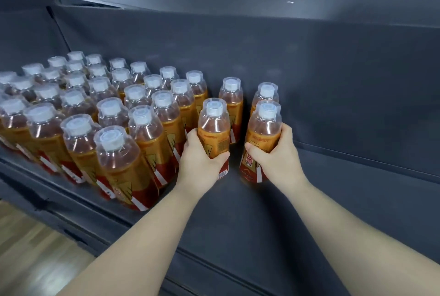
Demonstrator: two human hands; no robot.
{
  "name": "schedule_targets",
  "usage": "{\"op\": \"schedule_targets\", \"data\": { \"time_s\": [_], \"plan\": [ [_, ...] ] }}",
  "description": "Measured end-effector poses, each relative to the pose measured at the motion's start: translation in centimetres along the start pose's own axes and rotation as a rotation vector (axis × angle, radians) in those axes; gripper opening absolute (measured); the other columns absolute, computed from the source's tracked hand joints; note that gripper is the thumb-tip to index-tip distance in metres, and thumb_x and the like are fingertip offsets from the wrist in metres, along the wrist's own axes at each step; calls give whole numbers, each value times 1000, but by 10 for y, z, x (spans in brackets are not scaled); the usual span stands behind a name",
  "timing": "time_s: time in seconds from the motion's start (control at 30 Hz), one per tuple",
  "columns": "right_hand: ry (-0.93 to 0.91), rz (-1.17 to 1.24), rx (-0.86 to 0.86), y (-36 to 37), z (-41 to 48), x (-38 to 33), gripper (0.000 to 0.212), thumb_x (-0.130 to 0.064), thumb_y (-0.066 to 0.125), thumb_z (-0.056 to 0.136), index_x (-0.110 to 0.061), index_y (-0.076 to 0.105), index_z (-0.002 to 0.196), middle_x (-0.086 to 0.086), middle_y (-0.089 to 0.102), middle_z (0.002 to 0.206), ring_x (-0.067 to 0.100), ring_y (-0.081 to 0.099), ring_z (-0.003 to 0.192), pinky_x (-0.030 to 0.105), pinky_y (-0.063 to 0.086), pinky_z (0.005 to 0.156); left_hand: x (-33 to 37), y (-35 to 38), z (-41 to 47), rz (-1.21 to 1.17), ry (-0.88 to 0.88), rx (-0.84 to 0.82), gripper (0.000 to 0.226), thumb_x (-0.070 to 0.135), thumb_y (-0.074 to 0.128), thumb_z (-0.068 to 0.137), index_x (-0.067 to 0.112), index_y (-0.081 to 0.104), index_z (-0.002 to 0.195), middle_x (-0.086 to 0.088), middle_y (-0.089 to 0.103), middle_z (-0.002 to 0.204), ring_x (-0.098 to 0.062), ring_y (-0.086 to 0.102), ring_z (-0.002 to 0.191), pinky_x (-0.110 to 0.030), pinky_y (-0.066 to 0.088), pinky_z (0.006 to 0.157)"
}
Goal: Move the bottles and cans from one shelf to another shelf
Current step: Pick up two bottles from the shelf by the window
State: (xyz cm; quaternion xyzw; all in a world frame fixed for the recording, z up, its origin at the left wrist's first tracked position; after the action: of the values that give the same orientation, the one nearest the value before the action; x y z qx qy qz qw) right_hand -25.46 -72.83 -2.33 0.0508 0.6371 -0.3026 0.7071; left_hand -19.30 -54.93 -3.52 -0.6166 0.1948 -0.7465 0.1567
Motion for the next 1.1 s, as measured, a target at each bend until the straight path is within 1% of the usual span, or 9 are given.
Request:
{"op": "schedule_targets", "data": {
  "time_s": [0.3,0.37,0.47,0.53,0.6,0.77,0.93,1.03,1.1],
  "plan": [
    [53,-23,58,19,-2,7,73,-30,80,82,-44,29,132,-28,50,122,-8,54,109,13,44,84,-14,8,24,-60,44,-107,86,36,82,79,25,29,146,2,46,140,-19,50,126,-35,44,101],
    [60,-31,63,21,-5,7,76,-30,80,83,-41,29,138,-26,52,125,-6,55,112,17,47,87,-17,7,25,-37,58,-131,92,38,83,78,25,25,149,2,43,144,-19,51,123,-36,45,99],
    [99,-73,86,24,-11,11,77,-32,82,82,-36,32,139,-19,55,127,1,58,113,31,53,95,-21,7,23,-7,81,-176,102,37,83,78,27,15,153,1,39,149,-19,51,123,-38,48,100],
    [124,-180,146,26,-16,15,77,-40,84,76,-34,36,136,-13,54,127,9,57,117,42,55,96,-24,8,21,-3,79,-209,103,31,82,80,27,10,155,0,38,151,-22,49,131,-43,47,105],
    [176,-329,191,31,-20,17,85,-46,85,72,-27,38,140,-6,48,129,17,51,123,43,51,101,-26,7,21,21,77,-234,99,26,78,85,24,9,156,-2,38,152,-22,49,132,-37,46,105],
    [230,-366,207,36,-21,20,83,-33,84,78,-23,35,144,-2,48,134,18,53,122,39,49,101,-26,7,23,61,92,-235,88,23,76,87,19,18,153,-3,43,146,-18,56,121,-25,44,88],
    [257,-260,164,37,-9,19,74,-19,78,86,-24,32,144,-5,55,132,13,55,117,29,45,97,-25,14,31,121,88,-198,92,32,80,82,17,19,150,-8,42,144,-29,52,126,-42,51,97],
    [264,-222,137,39,-2,19,71,-14,73,90,-25,29,145,-8,57,128,13,55,118,32,46,101,-22,19,37,183,91,-170,95,38,81,80,16,20,148,-10,43,141,-31,54,122,-42,53,93],
    [264,-215,117,39,2,20,69,-12,71,92,-24,29,145,-11,55,121,12,54,115,29,44,98,-19,22,40,224,84,-161,98,41,82,78,15,19,149,-11,42,139,-32,55,121,-42,51,91]
  ]
}}
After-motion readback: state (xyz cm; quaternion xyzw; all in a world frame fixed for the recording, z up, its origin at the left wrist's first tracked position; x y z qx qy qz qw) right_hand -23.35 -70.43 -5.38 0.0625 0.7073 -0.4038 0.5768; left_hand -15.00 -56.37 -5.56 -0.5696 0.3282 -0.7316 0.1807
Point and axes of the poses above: each hand's wrist, its own z-axis towards the middle knuckle, its own y-axis out of the palm, x = y × z, the point moved 3 cm from there along z, towards the middle knuckle
